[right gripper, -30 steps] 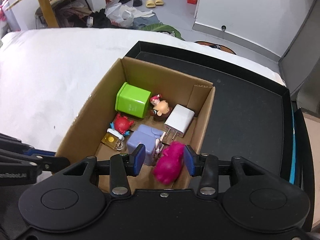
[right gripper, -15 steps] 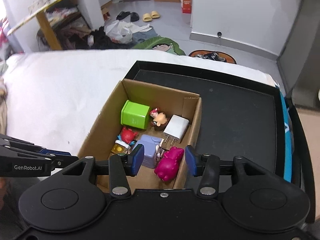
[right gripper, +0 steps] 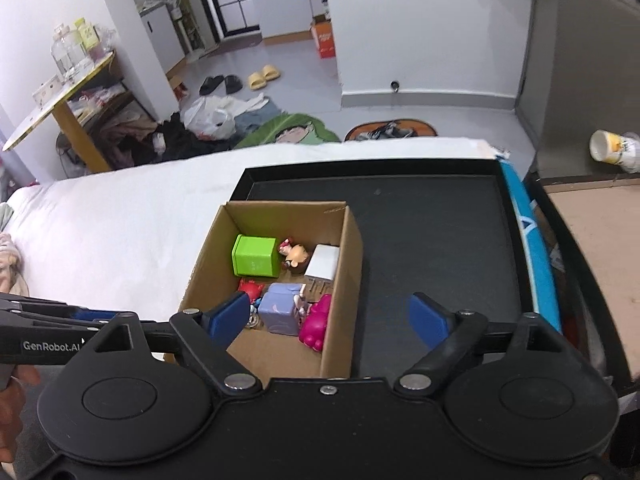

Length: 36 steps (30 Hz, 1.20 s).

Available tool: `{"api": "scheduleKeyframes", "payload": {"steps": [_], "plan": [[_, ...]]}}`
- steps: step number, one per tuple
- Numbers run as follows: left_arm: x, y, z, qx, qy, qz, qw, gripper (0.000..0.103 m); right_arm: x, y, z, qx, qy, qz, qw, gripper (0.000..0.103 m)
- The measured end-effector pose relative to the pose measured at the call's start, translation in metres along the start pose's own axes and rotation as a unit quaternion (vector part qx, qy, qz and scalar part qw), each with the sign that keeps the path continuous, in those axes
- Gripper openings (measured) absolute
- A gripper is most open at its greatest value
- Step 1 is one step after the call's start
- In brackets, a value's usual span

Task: Organize rigid objects

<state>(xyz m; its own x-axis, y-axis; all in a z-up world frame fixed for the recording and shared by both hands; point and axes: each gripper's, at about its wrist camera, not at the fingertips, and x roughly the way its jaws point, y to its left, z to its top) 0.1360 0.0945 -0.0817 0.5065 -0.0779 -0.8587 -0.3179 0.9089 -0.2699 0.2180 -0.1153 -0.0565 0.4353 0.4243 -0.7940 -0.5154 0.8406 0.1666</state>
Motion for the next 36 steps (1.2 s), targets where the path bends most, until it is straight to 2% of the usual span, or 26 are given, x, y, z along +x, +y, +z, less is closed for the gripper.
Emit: {"api": "scheduleKeyframes", "payload": {"steps": [3, 10, 12, 18, 27, 36], "plan": [[-0.012, -0.006, -0.002, 0.002, -0.011, -0.002, 0.9999, 0.056, -0.014, -0.003, -0.004, 0.02, -0.016, -0.001, 1.0, 0.097], [-0.042, -0.021, -0.009, 0.028, -0.037, -0.011, 0.9989, 0.08, -0.051, -0.005, -0.015, 0.056, -0.059, -0.01, 0.997, 0.103], [-0.051, -0.024, -0.012, 0.037, -0.044, -0.015, 0.9982, 0.083, -0.057, -0.007, -0.017, 0.069, -0.067, -0.011, 0.995, 0.103], [-0.073, -0.034, -0.025, 0.067, -0.065, -0.022, 0.9954, 0.09, -0.076, -0.012, -0.026, 0.095, -0.082, -0.019, 0.992, 0.103], [-0.099, -0.035, -0.043, 0.069, -0.092, -0.016, 0.9932, 0.103, -0.099, -0.008, -0.043, 0.11, -0.109, -0.017, 0.988, 0.103], [-0.124, -0.048, -0.062, 0.098, -0.119, -0.009, 0.988, 0.103, -0.13, -0.013, -0.06, 0.131, -0.143, -0.026, 0.981, 0.103]]}}
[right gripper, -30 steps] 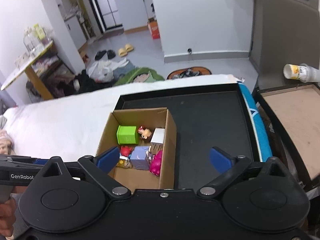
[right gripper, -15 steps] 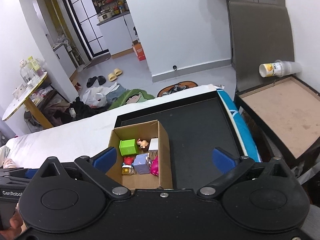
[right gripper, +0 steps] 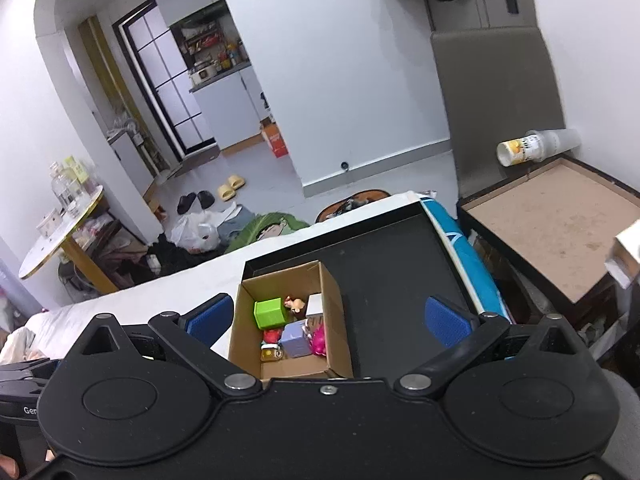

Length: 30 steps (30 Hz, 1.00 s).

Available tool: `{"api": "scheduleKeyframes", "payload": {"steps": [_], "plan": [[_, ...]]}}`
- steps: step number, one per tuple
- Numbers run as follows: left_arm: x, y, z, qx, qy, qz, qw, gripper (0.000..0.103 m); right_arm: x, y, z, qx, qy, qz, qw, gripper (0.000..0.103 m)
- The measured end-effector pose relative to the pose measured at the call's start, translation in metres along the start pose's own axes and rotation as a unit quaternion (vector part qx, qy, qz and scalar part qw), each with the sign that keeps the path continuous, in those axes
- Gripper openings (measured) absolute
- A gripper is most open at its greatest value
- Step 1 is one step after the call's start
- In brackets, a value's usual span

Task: Organize rigid objects

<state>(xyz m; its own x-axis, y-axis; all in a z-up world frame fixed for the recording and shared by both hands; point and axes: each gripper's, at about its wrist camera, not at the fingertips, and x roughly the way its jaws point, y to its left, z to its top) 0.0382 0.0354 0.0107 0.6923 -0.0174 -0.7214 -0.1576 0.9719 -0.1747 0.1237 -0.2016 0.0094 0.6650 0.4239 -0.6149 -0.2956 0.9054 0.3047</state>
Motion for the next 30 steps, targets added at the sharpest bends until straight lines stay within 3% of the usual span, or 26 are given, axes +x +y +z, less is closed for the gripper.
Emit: {"api": "scheduleKeyframes", "payload": {"steps": [8, 30], "plan": [[-0.024, -0.023, -0.007, 0.023, -0.02, -0.025, 0.9992, 0.103, -0.015, -0.004, -0.012, 0.005, 0.002, -0.021, 1.0, 0.103], [-0.054, -0.023, -0.027, 0.022, -0.044, -0.02, 0.9986, 0.103, -0.038, 0.008, -0.029, -0.041, 0.001, -0.028, 0.999, 0.103]]}}
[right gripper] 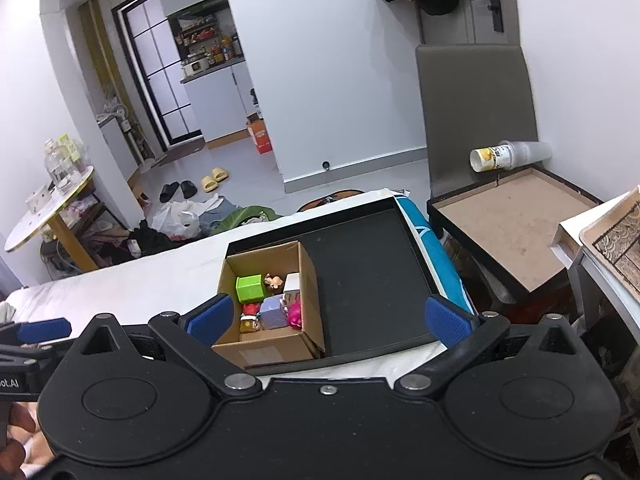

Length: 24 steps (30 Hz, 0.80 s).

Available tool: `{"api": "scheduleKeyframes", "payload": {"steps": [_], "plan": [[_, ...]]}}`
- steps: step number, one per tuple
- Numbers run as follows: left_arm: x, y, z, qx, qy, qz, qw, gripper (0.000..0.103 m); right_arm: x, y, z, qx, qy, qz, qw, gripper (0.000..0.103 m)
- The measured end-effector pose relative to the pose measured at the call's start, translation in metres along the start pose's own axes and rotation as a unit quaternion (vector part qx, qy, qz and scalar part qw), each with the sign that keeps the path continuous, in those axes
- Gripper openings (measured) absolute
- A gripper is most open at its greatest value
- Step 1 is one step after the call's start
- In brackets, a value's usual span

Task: Organize rigid objects

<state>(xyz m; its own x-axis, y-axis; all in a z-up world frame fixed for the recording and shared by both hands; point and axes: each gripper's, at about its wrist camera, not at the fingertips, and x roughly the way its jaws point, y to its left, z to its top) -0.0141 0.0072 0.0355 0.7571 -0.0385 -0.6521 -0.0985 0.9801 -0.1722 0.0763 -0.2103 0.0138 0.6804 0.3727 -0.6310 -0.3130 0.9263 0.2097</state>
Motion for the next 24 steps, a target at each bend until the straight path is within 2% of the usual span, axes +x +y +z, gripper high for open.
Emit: {"api": "scheduleKeyframes", "payload": {"steps": [19, 24], "plan": [[-0.007, -0.001, -0.005, 0.001, 0.001, -0.007, 1.0, 0.103, -0.003, 0.014, -0.004, -0.04, -0.002, -0.026, 0.999, 0.103], [-0.009, -0.002, -0.005, 0.001, -0.001, -0.01, 0.9999, 0.103, -0.003, 0.015, -0.004, -0.038, 0.001, -0.021, 0.999, 0.103]]}}
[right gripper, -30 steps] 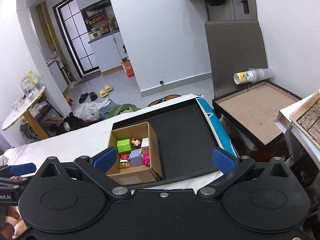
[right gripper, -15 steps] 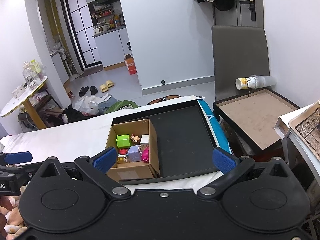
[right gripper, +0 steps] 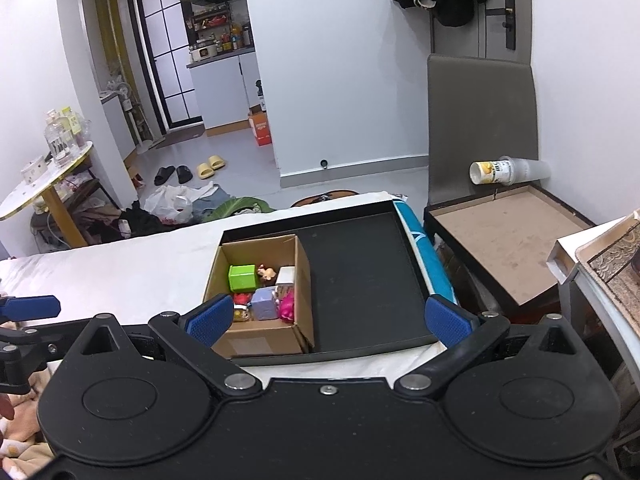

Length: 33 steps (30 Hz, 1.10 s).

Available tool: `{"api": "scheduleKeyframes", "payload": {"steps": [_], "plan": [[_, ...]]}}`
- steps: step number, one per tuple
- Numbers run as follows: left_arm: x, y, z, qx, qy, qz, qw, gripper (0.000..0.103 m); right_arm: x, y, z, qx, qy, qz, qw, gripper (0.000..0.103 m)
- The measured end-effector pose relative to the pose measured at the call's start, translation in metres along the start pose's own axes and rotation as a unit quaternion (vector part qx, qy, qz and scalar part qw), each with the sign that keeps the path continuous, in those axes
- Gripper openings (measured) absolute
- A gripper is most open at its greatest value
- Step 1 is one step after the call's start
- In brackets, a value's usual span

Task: Organize rigid objects

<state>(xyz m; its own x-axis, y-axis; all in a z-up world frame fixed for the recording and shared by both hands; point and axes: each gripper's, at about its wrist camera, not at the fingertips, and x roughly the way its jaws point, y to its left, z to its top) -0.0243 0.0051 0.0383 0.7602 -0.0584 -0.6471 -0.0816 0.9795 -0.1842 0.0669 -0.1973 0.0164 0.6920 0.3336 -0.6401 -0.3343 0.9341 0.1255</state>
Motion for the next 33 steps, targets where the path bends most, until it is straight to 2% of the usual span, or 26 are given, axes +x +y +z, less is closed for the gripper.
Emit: {"api": "scheduleKeyframes", "payload": {"steps": [23, 33], "plan": [[0.0, -0.0022, -0.0022, 0.011, 0.004, 0.006, 0.9999, 0.103, 0.0014, 0.0004, 0.0002, -0.001, 0.006, 0.002, 1.0, 0.103], [0.0013, 0.0018, -0.0014, 0.001, 0.005, 0.011, 0.9999, 0.103, 0.0034, -0.0001, -0.001, 0.0, 0.008, 0.001, 1.0, 0.103]]}}
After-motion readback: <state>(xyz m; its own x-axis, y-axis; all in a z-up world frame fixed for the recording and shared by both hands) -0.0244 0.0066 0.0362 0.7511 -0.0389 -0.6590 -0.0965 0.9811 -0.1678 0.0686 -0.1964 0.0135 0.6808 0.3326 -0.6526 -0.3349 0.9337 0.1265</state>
